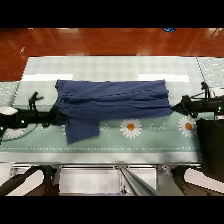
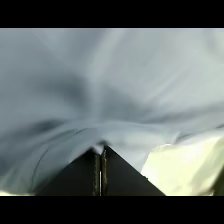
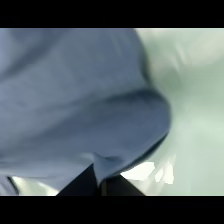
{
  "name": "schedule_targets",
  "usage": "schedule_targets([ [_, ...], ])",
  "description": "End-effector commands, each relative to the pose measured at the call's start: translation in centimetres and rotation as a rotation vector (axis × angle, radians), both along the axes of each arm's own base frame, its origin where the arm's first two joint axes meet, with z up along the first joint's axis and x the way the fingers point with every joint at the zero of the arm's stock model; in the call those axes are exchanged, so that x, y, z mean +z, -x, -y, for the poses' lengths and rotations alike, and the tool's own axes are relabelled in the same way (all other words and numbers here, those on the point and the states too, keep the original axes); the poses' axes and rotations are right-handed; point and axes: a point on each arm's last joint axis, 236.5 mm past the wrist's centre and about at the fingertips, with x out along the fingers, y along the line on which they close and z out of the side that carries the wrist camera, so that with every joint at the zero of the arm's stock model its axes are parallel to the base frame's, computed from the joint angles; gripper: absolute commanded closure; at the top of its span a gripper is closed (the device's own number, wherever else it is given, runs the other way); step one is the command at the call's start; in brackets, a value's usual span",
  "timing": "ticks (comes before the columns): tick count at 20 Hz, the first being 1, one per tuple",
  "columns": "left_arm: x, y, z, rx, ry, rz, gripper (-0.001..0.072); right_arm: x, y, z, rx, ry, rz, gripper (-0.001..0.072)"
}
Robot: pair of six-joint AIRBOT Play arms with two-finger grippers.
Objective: Fold the shirts.
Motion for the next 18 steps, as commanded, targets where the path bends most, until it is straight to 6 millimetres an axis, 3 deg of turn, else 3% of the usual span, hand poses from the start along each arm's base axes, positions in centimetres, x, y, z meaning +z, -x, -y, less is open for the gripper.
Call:
schedule_targets([
  [1, 2.6, -5.4, -0.8, -0.039, -0.022, 0.095, 0.069, 2.3, -4.1, -0.2, 0.022, 0.024, 0.091, 0.0685],
  [6, 1.7, -13.3, -0.7, -0.027, 0.015, 0.049, 0.069, 1.6, -9.8, -0.3, -0.03, 0.07, 0.138, 0.0685],
  [11, 2.4, -19.2, -1.1, -0.066, 0.054, 0.06, 0.069, 0.6, -12.3, 0.1, -0.059, 0.036, 0.138, 0.0685],
  [15, 2.4, -22.5, -1.7, -0.054, 0.057, 0.083, 0.069, 0.4, -14.6, 0.1, -0.092, -0.007, 0.177, 0.0685],
  [18, 1.1, -22.7, -1.2, -0.07, 0.065, 0.062, 0.069, -0.4, -16.3, -0.2, -0.1, -0.003, 0.187, 0.0685],
])
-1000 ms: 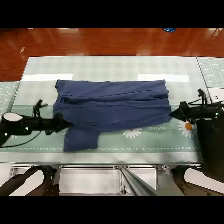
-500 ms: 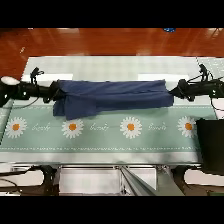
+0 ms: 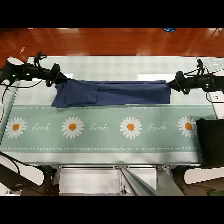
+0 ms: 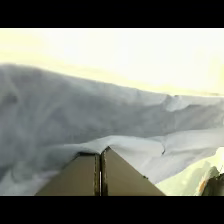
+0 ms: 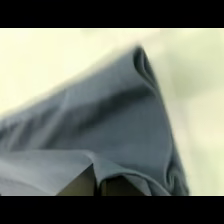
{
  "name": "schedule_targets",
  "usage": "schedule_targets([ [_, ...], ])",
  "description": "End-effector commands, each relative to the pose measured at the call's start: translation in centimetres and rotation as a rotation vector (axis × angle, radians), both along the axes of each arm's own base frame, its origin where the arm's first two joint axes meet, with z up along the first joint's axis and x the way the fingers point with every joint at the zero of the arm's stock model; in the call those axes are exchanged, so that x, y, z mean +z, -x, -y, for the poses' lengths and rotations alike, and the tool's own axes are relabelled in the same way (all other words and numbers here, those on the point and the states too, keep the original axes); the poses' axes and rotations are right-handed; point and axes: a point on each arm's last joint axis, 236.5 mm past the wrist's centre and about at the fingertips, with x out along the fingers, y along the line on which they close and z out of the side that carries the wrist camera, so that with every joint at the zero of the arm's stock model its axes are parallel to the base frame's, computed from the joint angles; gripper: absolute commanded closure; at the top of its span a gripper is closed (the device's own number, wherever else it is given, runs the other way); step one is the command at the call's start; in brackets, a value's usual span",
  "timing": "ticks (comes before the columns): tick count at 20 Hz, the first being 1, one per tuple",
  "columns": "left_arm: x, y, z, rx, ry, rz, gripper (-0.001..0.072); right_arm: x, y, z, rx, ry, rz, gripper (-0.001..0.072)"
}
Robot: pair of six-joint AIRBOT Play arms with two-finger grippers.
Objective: Fold the shirts.
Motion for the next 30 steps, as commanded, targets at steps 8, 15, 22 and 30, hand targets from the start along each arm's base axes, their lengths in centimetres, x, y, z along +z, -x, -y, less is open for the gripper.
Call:
schedule_targets([
  [8, -2.5, 1.3, 1.7, -0.091, 0.044, -0.104, 0.021, -1.6, -3.9, 0.5, -0.083, 0.021, 0.051, 0.0299],
  [15, 3.9, 4.3, -9.7, 0.023, -0.281, -0.014, 0.021, 6.9, 3.0, 13.6, -0.122, 0.257, 0.019, 0.0299],
  [22, 10.2, 8.5, -1.8, 0.213, -0.295, 0.372, 0.021, -0.9, 6.6, 12.6, -0.333, 0.076, -0.072, 0.0299],
  [30, 8.5, 11.4, 4.2, 0.067, -0.242, 0.334, 0.021, -4.3, 1.1, 3.4, -0.222, -0.199, -0.074, 0.0298],
])
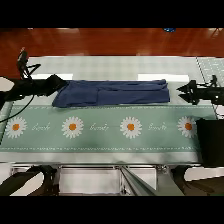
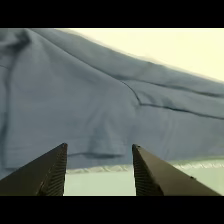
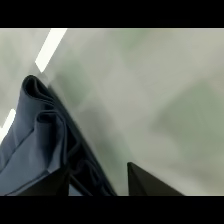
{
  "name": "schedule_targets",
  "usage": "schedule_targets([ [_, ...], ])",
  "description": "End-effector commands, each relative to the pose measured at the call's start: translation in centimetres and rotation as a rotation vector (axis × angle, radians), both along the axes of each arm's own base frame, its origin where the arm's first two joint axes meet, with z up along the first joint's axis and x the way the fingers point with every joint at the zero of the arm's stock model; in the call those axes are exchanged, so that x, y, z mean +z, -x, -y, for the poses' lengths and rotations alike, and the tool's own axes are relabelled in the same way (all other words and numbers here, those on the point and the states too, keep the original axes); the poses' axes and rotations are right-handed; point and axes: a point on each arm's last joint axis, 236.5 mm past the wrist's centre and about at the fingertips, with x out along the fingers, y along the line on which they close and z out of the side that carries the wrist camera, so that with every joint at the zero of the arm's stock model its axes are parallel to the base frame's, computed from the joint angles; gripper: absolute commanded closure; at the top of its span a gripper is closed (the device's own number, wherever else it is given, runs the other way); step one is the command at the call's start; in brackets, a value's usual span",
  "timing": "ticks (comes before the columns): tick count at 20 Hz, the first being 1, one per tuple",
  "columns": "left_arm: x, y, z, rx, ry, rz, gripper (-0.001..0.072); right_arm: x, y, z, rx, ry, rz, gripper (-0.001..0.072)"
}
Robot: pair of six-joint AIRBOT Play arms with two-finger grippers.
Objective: Fold the shirts.
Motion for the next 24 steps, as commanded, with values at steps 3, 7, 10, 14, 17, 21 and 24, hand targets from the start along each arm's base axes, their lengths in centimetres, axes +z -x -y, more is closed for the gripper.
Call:
schedule_targets([
  [3, -0.1, 0.5, 1.3, -0.017, 0.018, 0.002, 0.0209, -1.9, -2.6, -4.8, 0.063, -0.105, -0.021, 0.0298],
  [7, -0.1, 0.5, 1.3, -0.018, 0.018, 0.0, 0.0209, -2.1, -3.5, -8.0, 0.124, -0.107, -0.021, 0.0298],
  [10, -0.4, 0.5, 1.3, -0.017, 0.018, -0.005, 0.021, -1.3, -4.6, -9.9, 0.171, -0.074, 0.013, 0.0408],
  [14, -1.7, 0.8, 1.5, -0.033, 0.02, -0.048, 0.0217, 2.0, -4.5, -11.6, 0.292, -0.065, 0.079, 0.0686],
  [17, -2.5, 2.4, 2.8, -0.126, 0.008, -0.088, 0.0691, 6.0, -1.8, -10.1, 0.394, 0.074, 0.092, 0.0686],
  [21, -2.6, 3.5, 7.2, -0.227, 0.013, -0.085, 0.0691, 14.7, 3.9, -9.5, 0.472, 0.286, 0.177, 0.0686],
  [24, -3.4, 2.5, 15.3, -0.28, 0.07, -0.027, 0.0691, 19.8, 9.1, -10.0, 0.438, 0.37, 0.246, 0.0686],
])
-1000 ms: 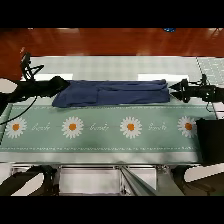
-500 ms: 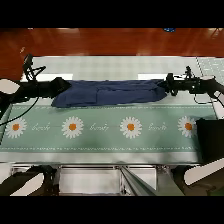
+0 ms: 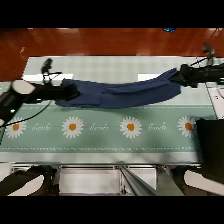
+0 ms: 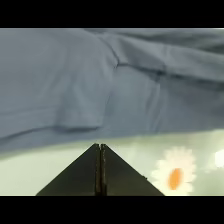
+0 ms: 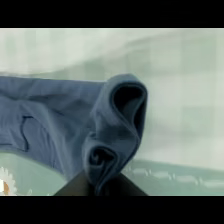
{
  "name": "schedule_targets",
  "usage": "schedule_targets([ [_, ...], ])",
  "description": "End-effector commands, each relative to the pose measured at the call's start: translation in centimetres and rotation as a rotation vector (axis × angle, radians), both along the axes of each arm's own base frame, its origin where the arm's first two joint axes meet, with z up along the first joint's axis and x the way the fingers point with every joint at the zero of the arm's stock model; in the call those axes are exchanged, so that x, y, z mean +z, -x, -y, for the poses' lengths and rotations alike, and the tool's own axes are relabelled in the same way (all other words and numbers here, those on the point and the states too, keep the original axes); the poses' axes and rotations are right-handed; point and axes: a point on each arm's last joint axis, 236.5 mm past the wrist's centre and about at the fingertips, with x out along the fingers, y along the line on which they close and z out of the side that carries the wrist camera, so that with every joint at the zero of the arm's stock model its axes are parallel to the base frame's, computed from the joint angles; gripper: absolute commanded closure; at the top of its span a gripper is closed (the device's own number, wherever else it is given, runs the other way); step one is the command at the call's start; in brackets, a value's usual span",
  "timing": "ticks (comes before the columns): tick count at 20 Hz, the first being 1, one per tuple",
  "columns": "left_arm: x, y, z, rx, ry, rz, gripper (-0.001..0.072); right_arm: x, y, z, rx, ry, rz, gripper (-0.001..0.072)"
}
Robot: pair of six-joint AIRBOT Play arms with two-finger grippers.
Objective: Fold the shirts.
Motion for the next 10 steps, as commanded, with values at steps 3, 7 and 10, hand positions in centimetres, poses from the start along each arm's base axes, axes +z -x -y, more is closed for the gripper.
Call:
schedule_targets([
  [3, -1.0, 0.1, 15.0, -0.279, 0.04, 0.037, 0.0691, 6.3, 9.9, -1.3, -0.047, 0.085, 0.093, 0.0686],
  [7, -3.9, 3.6, 23.7, -0.464, 0.045, -0.145, 0.0692, 8.5, 14.3, -2.6, -0.078, 0.077, 0.158, 0.0686],
  [10, -6.6, 8.5, 28.8, -0.579, 0.031, -0.237, 0.0692, 9.9, 15.7, -3.1, -0.087, 0.075, 0.206, 0.0686],
])
